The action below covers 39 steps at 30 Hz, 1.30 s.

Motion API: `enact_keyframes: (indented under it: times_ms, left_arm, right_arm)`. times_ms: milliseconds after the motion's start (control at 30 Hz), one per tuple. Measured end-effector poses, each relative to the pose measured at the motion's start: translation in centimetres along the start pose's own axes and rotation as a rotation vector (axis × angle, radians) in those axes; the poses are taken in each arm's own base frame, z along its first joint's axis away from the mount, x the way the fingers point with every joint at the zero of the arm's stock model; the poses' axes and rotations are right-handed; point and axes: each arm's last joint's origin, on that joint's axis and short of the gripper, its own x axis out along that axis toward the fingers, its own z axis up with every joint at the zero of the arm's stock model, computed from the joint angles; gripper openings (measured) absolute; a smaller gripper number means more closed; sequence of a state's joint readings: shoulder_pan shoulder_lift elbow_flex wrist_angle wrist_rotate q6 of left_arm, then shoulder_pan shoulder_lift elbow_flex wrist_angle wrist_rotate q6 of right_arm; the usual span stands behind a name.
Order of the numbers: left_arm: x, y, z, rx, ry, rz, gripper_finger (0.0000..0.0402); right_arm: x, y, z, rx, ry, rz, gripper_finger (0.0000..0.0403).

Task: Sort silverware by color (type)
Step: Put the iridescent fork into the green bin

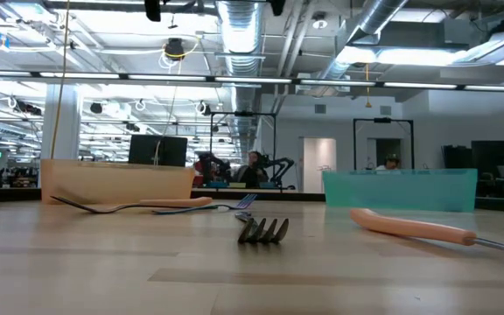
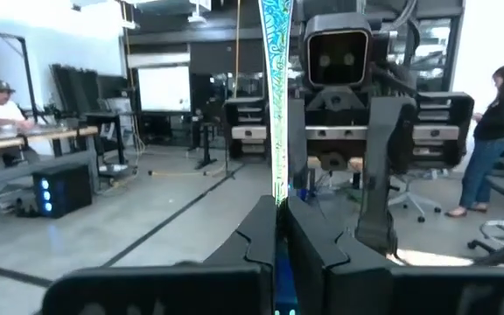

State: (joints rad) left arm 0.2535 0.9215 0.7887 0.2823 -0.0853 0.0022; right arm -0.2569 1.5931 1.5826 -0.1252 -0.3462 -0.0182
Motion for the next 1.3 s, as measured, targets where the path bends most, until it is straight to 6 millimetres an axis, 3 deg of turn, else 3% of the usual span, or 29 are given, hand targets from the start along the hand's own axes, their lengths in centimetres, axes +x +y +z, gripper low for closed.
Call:
enact_keyframes:
  times_ms: [200,400,700,1300]
  left_arm:
    - [0.3,-0.1,-0.2,0.001,0.003,-0.012,0.0]
    - [0.3,-0.1,-0.2,0.002,0.005,-0.027,0.0]
    - [0.4,-0.2,-0.1,0.001,-0.017,-0.062,0.0]
    - [3.2,-0.6,-1.6,-0.008,-0.065,-0.105,0.0]
  right_arm:
    - [1.5,-0.6,0.3,-0.026,-0.127,-0.004,0.0216]
    - [1.1,-1.1,1.2,-0.055,-0.218,-0.036,0.0209]
    - [1.2,-1.0,1.3,-0.071,-0.236,-0.046,0.0208]
    - [1.3,-0.8,1.2,-0.067,-0.219,-0.025,0.0201]
